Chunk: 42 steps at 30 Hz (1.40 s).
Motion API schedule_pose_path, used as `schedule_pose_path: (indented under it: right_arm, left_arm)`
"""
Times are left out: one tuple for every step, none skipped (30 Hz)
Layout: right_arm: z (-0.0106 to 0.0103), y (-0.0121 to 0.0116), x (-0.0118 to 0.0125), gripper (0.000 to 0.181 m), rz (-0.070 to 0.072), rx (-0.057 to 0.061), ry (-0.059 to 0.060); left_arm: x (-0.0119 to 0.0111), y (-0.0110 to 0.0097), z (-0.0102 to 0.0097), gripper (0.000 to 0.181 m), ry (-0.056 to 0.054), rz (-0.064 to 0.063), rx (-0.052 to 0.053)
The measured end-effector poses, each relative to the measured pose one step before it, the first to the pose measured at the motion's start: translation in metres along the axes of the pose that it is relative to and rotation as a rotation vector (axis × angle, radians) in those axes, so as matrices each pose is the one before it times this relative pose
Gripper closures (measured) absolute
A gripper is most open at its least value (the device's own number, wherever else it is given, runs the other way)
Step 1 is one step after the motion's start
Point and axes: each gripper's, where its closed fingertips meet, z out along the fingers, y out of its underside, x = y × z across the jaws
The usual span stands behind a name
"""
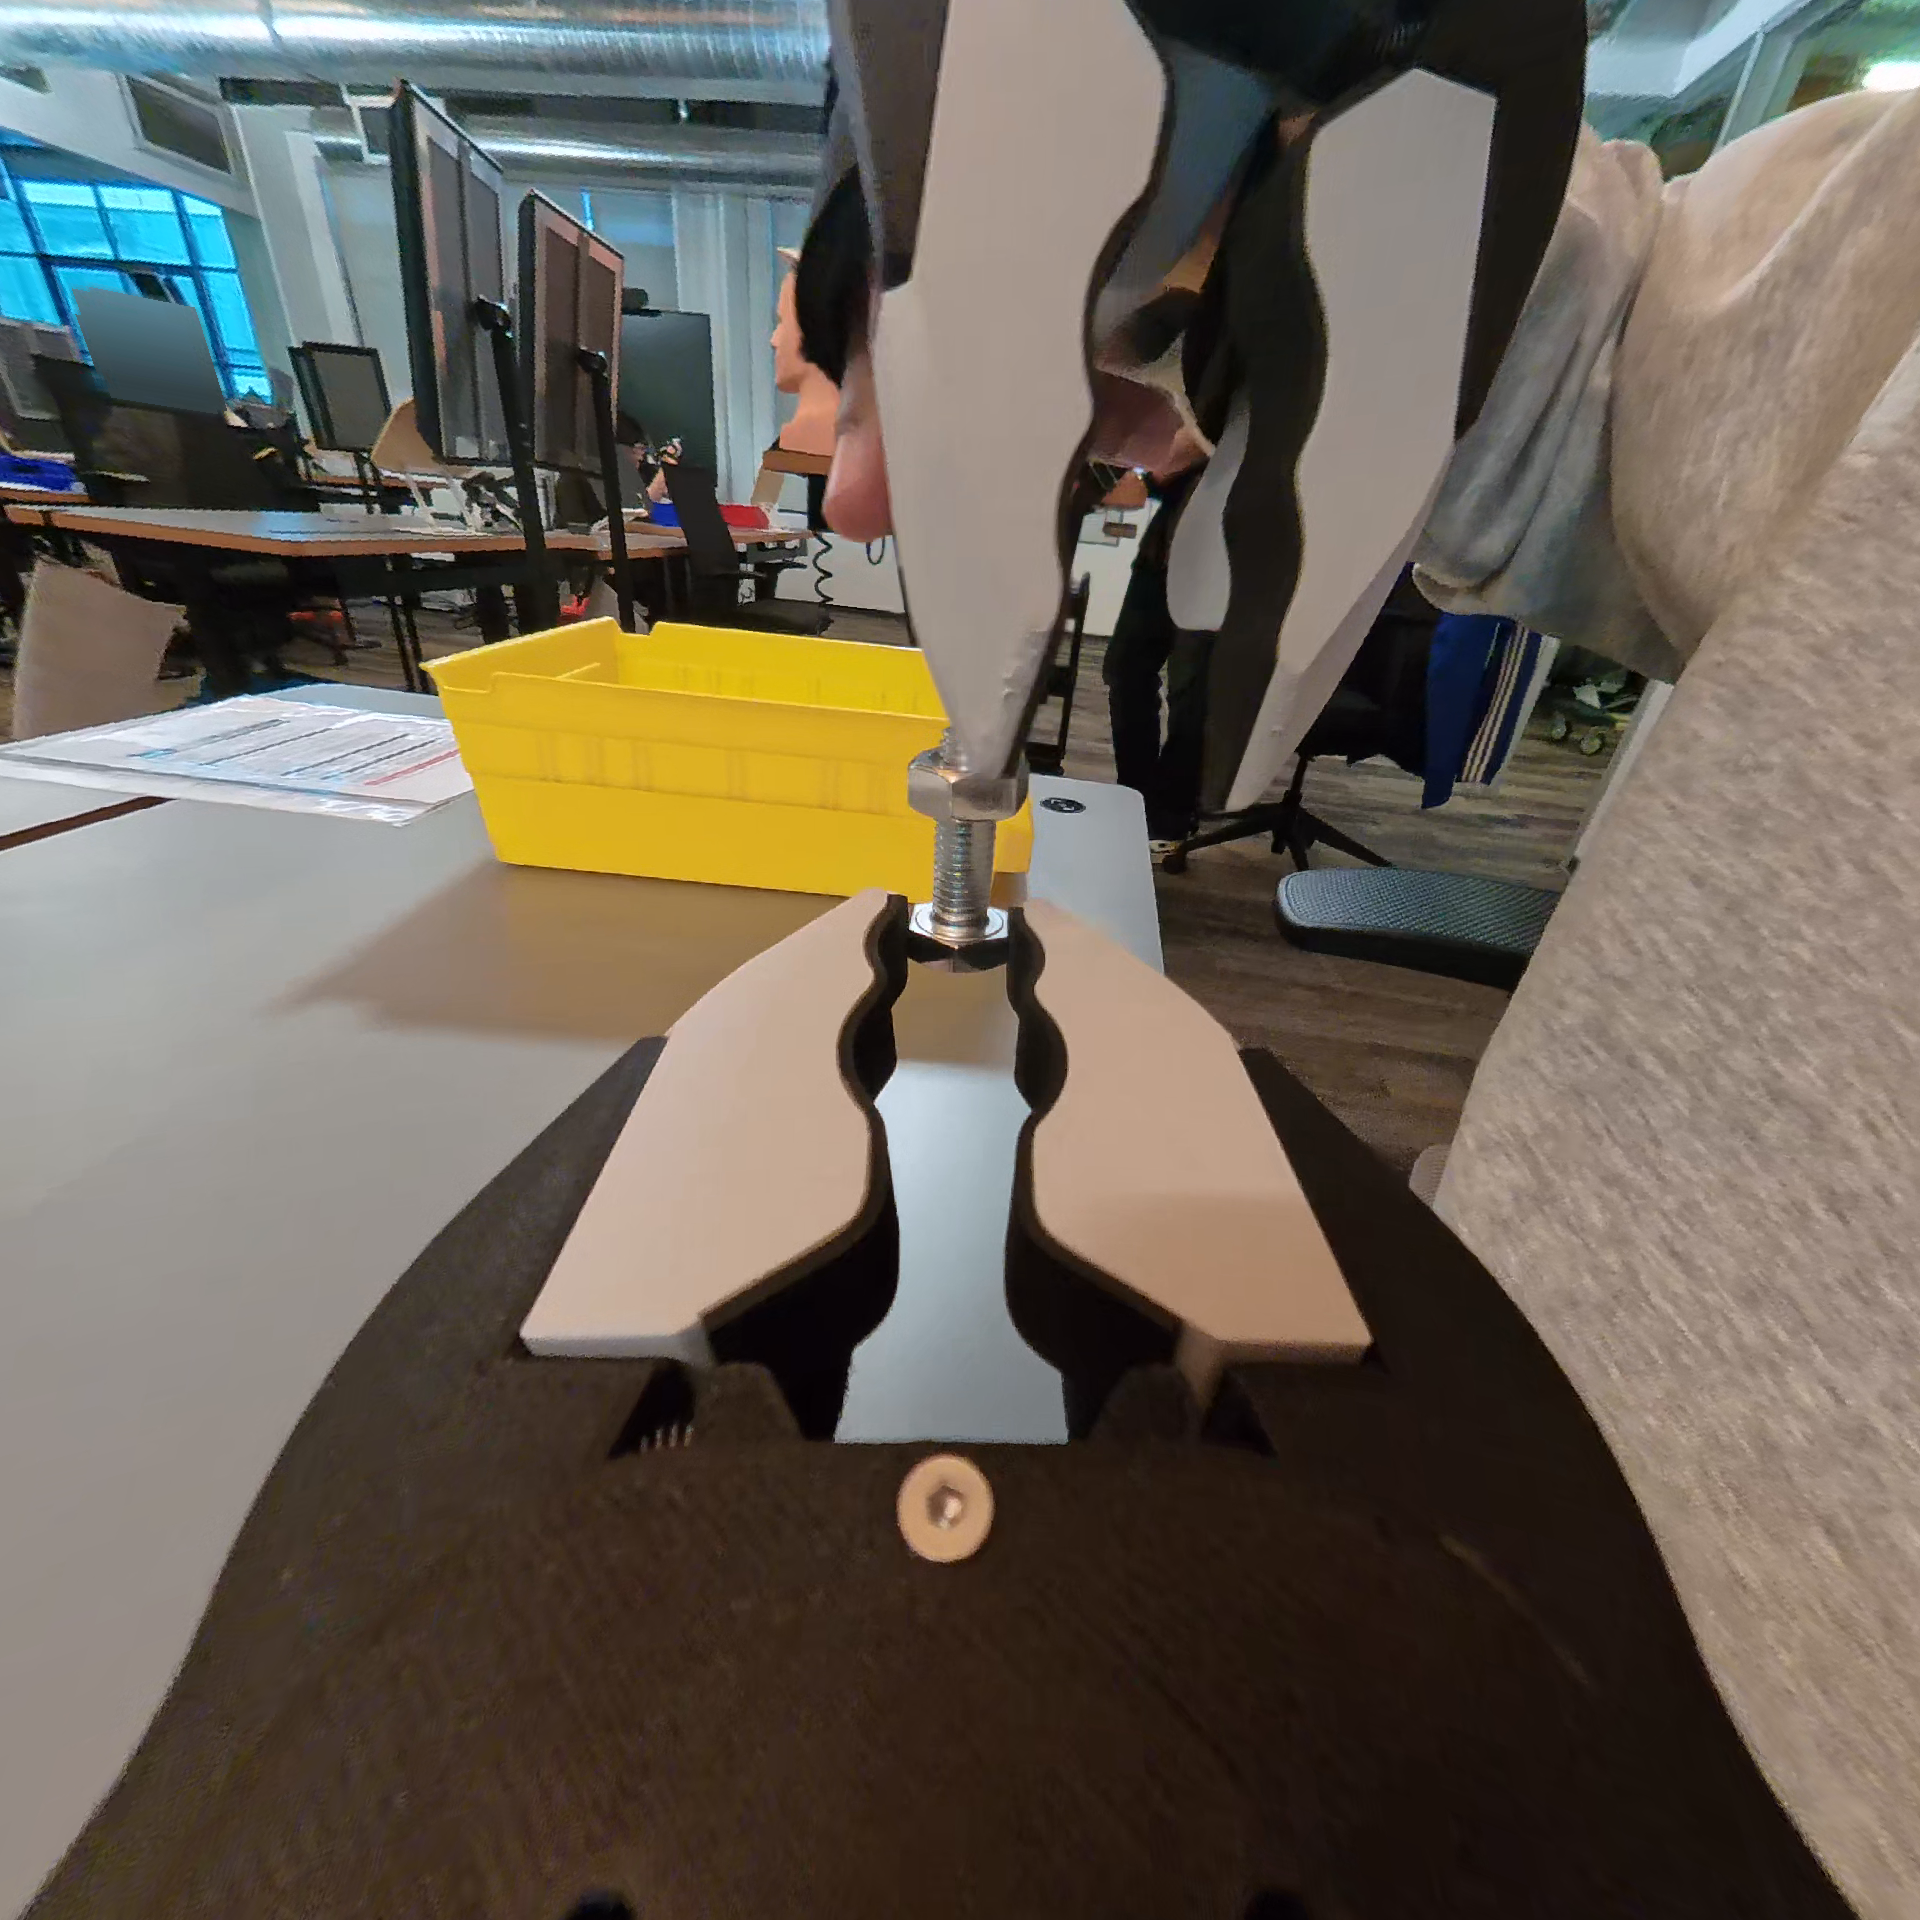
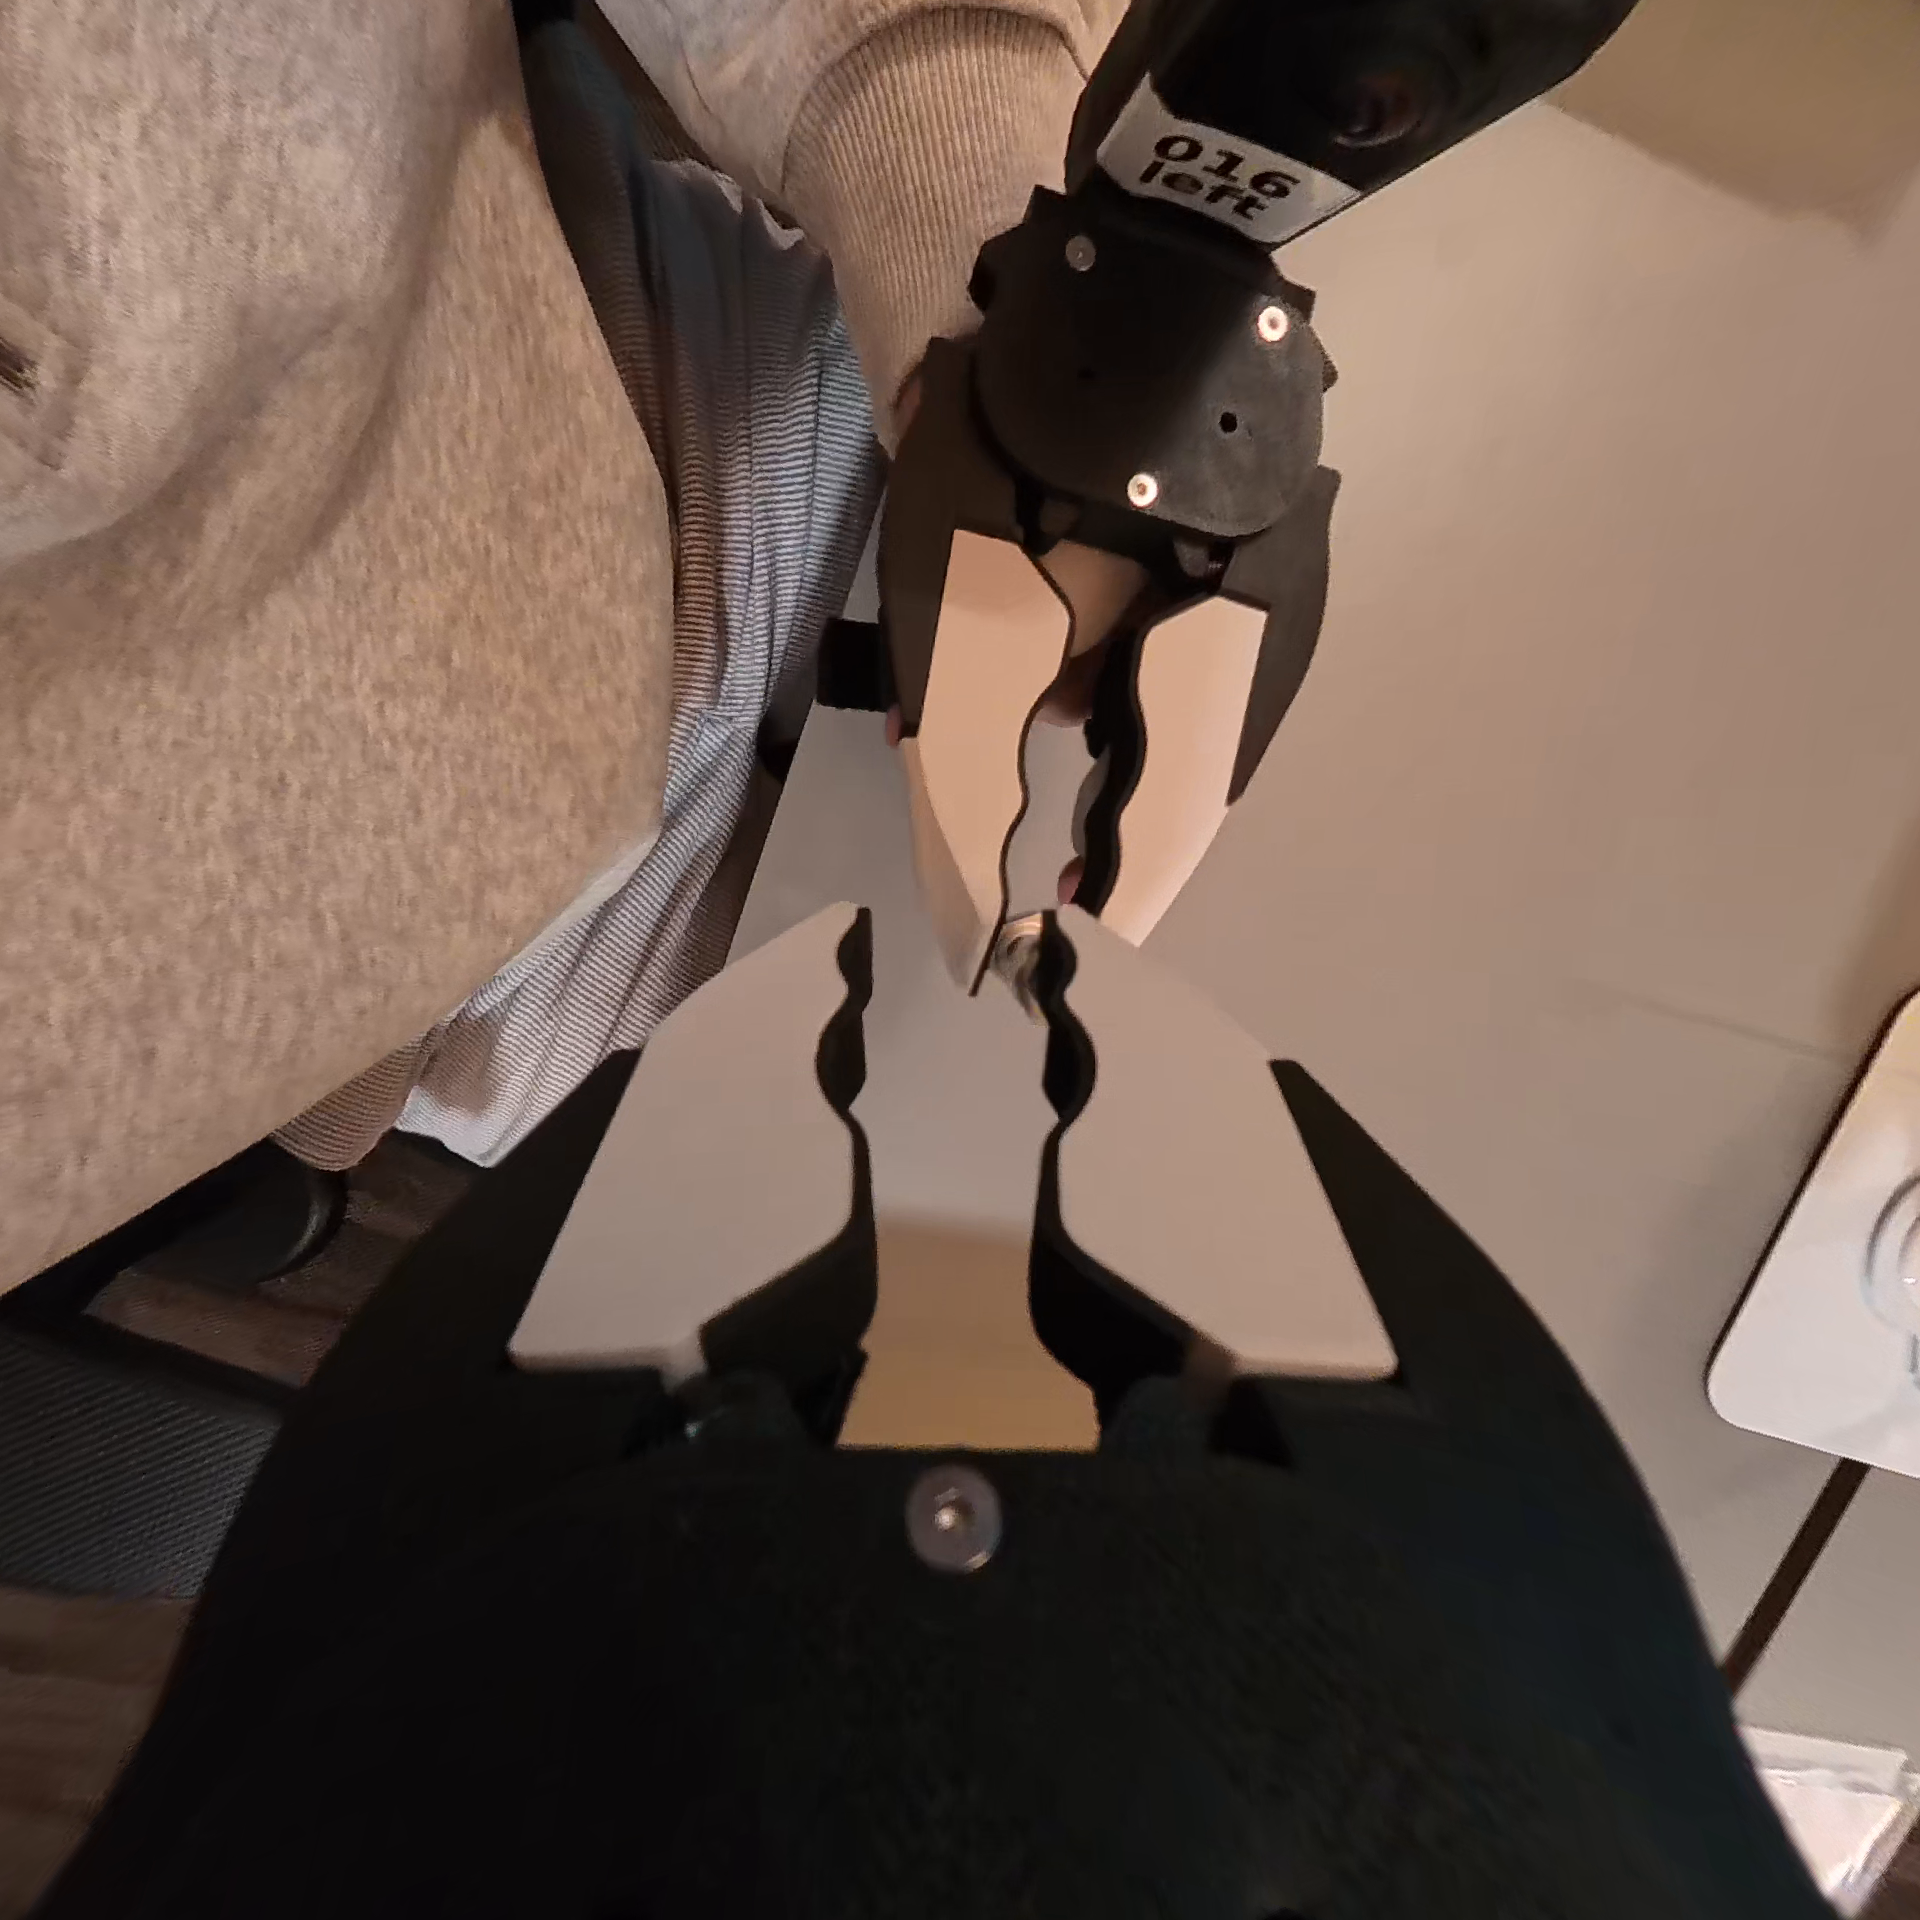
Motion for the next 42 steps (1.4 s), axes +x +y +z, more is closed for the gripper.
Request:
schedule_pose_path:
  right_arm:
    - [0.00074, 0.00019, 0.00067, 0.149, 0.0, -0.0009, 0.0009]
    - [0.00032, 0.00012, 0.00098, 0.149, 0.0023, 0.0021, 0.0007]
    - [-0.00002, 0.00068, 0.00163, 0.149, 0.004, 0.0, 0.0037]
    - [-0.00025, 0.0014, 0.0022, 0.148, 0.0045, -0.0043, 0.0062]
    - [-0.00024, 0.00224, 0.00211, 0.147, 0.0045, -0.0087, 0.0058]
    - [-0.00001, 0.00287, 0.00152, 0.147, 0.005, -0.0117, 0.0024]
    - [0.00042, 0.00296, 0.001, 0.147, 0.0065, -0.0103, -0.0005]
    - [0.00046, 0.00222, 0.00061, 0.147, 0.0073, -0.0056, -0.0013]
    - [0.00013, 0.00151, 0.00007, 0.147, 0.0064, -0.0017, -0.0033]
    - [-0.00025, 0.00107, -0.00003, 0.148, 0.0054, -0.0017, -0.0038]
    - [-0.00041, 0.00123, 0.00031, 0.15, 0.0036, -0.0055, -0.0014]
    - [-0.00032, 0.00111, 0.00027, 0.151, 0.0009, -0.0061, 0.0004]
    - [-0.00041, 0.00085, 0.00037, 0.153, -0.0006, -0.0046, 0.0012]
    - [-0.00025, 0.00059, 0.00029, 0.154, 0.0006, -0.0032, -0.0003]
    - [-0.00024, 0.00035, -0.00018, 0.155, 0.0024, -0.0022, -0.0035]
    - [-0.00005, 0.00041, 0.00009, 0.155, 0.0027, -0.0028, -0.0027]
    - [-0.00007, 0.00054, 0.00012, 0.156, 0.0006, -0.0043, -0.0001]
    - [-0.00002, 0.0006, -0.00028, 0.157, -0.0003, -0.0048, -0.002]
    - [0.00015, 0.00092, -0.00116, 0.157, 0.0016, -0.0061, -0.0081]
    - [0.0004, 0.00127, -0.00252, 0.159, 0.0037, -0.0073, -0.0168]
    - [0.00078, 0.00065, -0.00335, 0.161, 0.0035, -0.0037, -0.0205]
    - [0.00092, -0.00091, -0.00297, 0.162, 0.0, 0.0053, -0.0142]
    - [0.00059, -0.00244, -0.00306, 0.163, -0.0045, 0.0137, -0.0104]
    - [0.0002, -0.00299, -0.00307, 0.163, -0.0069, 0.0149, -0.009]
    - [-0.00004, -0.00281, -0.00217, 0.163, -0.0074, 0.0105, -0.0027]
    - [-0.00046, -0.00225, -0.00071, 0.163, -0.0085, 0.0051, 0.0063]
    - [-0.00073, -0.00195, 0.00013, 0.163, -0.0101, 0.0038, 0.0111]
    - [-0.0011, -0.00226, 0.00077, 0.163, -0.0097, 0.007, 0.013]
    - [-0.00134, -0.00232, 0.00112, 0.163, -0.0072, 0.0098, 0.0126]
    - [-0.00121, -0.00201, 0.00103, 0.162, -0.0043, 0.0097, 0.0089]
    - [-0.00071, -0.00095, 0.00082, 0.161, -0.0017, 0.005, 0.0047]
    - [0.00007, 0.00009, 0.0006, 0.16, -0.0005, -0.0015, 0.0023]
    - [0.0008, 0.00058, 0.00027, 0.159, -0.0012, -0.0035, 0.0]
    - [0.00113, 0.00016, 0.0, 0.158, -0.0021, 0.0, -0.0015]
    - [0.00125, -0.00029, 0.00009, 0.157, -0.0018, 0.0017, -0.0011]
    - [0.00122, -0.00033, 0.00009, 0.156, -0.0017, -0.0006, -0.0004]
    - [0.00107, -0.0003, 0.00038, 0.155, -0.0027, -0.002, 0.0012]
    - [0.00099, -0.00017, 0.00059, 0.153, -0.0043, -0.0031, 0.0032]
    - [0.00093, 0.00015, 0.00091, 0.153, -0.0051, -0.0048, 0.0047]
    - [0.00085, 0.00034, 0.00104, 0.153, -0.0043, -0.0053, 0.005]
    - [0.00063, 0.00088, 0.00168, 0.152, -0.0027, -0.008, 0.007]
    - [0.00048, 0.00146, 0.00194, 0.152, -0.0016, -0.0102, 0.0086]
  left_arm:
    - [0.0009, -0.00024, 0.00028, 0.162, 0.0016, 0.0061, -0.0003]
    - [0.00028, 0.00001, -0.00003, 0.162, -0.0004, 0.0057, -0.0012]
    - [0.00024, 0.00002, -0.00007, 0.162, 0.0005, 0.003, 0.0008]
    - [0.00028, -0.00032, -0.00019, 0.162, 0.0027, -0.0007, 0.003]
    - [0.00053, -0.00067, -0.00024, 0.162, 0.0047, -0.002, 0.0047]
    - [0.0003, -0.00126, -0.00034, 0.162, 0.0015, -0.0021, 0.0075]
    - [-0.00033, -0.00205, -0.00055, 0.162, -0.0011, -0.0022, 0.0093]
    - [-0.00027, -0.0011, -0.0004, 0.162, -0.0003, -0.0027, 0.0023]
    - [-0.00035, 0.00016, -0.00012, 0.162, -0.0002, 0.0005, -0.0029]
    - [-0.0001, 0.00068, 0.00003, 0.163, -0.0015, 0.0036, -0.0025]
    - [0.00026, 0.00033, 0.00009, 0.162, 0.0008, 0.0002, 0.0]
    - [0.00032, 0.0, 0.00033, 0.162, 0.0017, -0.0035, 0.0001]
    - [0.00016, 0.00003, 0.00022, 0.163, 0.0013, -0.0027, -0.0002]
    - [0.00003, -0.00023, 0.00003, 0.163, -0.0002, 0.0006, 0.001]
    - [0.0, 0.00019, -0.00011, 0.162, -0.0001, 0.001, -0.0007]
    - [-0.00034, 0.0001, -0.00019, 0.162, -0.0014, -0.0004, -0.001]
    - [-0.00068, -0.00017, -0.00013, 0.162, -0.0039, -0.0008, 0.001]
    - [-0.00064, -0.0004, -0.00019, 0.162, -0.0025, -0.0015, 0.0018]
    - [-0.00052, 0.00025, -0.00008, 0.163, -0.0018, -0.0012, -0.0007]
    - [-0.00068, 0.00006, -0.00017, 0.162, -0.0038, -0.001, 0.0008]
    - [-0.00105, -0.00024, -0.00017, 0.163, -0.005, -0.0036, 0.002]
    - [-0.00105, -0.0003, -0.00012, 0.163, -0.0033, -0.0058, 0.0007]
    - [-0.0009, 0.00013, -0.00002, 0.163, -0.0018, -0.0062, -0.0017]
    - [-0.00064, 0.00029, -0.0001, 0.162, -0.0017, -0.0025, -0.0012]
    - [-0.00018, 0.00072, 0.00012, 0.162, -0.0001, -0.0003, -0.0024]
    - [0.00016, 0.00091, 0.00015, 0.162, 0.0012, -0.0001, -0.0036]
    - [0.00049, 0.00066, 0.00032, 0.162, 0.0015, -0.0002, -0.0022]
    - [0.00059, 0.00039, 0.00038, 0.162, 0.0023, 0.0001, -0.0016]
    - [0.00075, 0.00006, 0.00023, 0.162, 0.0027, 0.0017, -0.0007]
    - [0.00062, 0.00009, 0.00007, 0.162, 0.0019, 0.0026, -0.001]
    - [0.0004, 0.00009, 0.00008, 0.162, 0.001, 0.0029, -0.0017]
    - [0.00032, 0.00013, 0.00015, 0.162, 0.0007, 0.0022, -0.0013]
    - [0.00022, 0.00005, 0.00001, 0.162, 0.0007, 0.0002, -0.0003]
    - [-0.00014, 0.00079, 0.00027, 0.162, -0.0009, 0.0, -0.0042]
    - [0.0002, 0.00086, 0.00026, 0.162, 0.0012, 0.0021, -0.0039]
    - [0.00027, 0.00099, 0.00023, 0.162, 0.0007, 0.0031, -0.0039]
    - [0.00062, 0.00064, 0.00023, 0.162, 0.0012, 0.0039, -0.0034]
    - [0.00093, 0.00002, 0.00028, 0.162, 0.0024, 0.0045, -0.0016]
    - [0.00095, -0.00032, 0.00028, 0.162, 0.002, 0.0042, 0.0002]
    - [0.00076, 0.00003, 0.00018, 0.162, 0.0013, 0.0043, -0.0019]
    - [0.00051, 0.00012, 0.00004, 0.162, 0.0003, 0.0043, -0.0012]
    - [0.00007, 0.0002, 0.00001, 0.162, -0.0011, 0.0039, -0.0005]
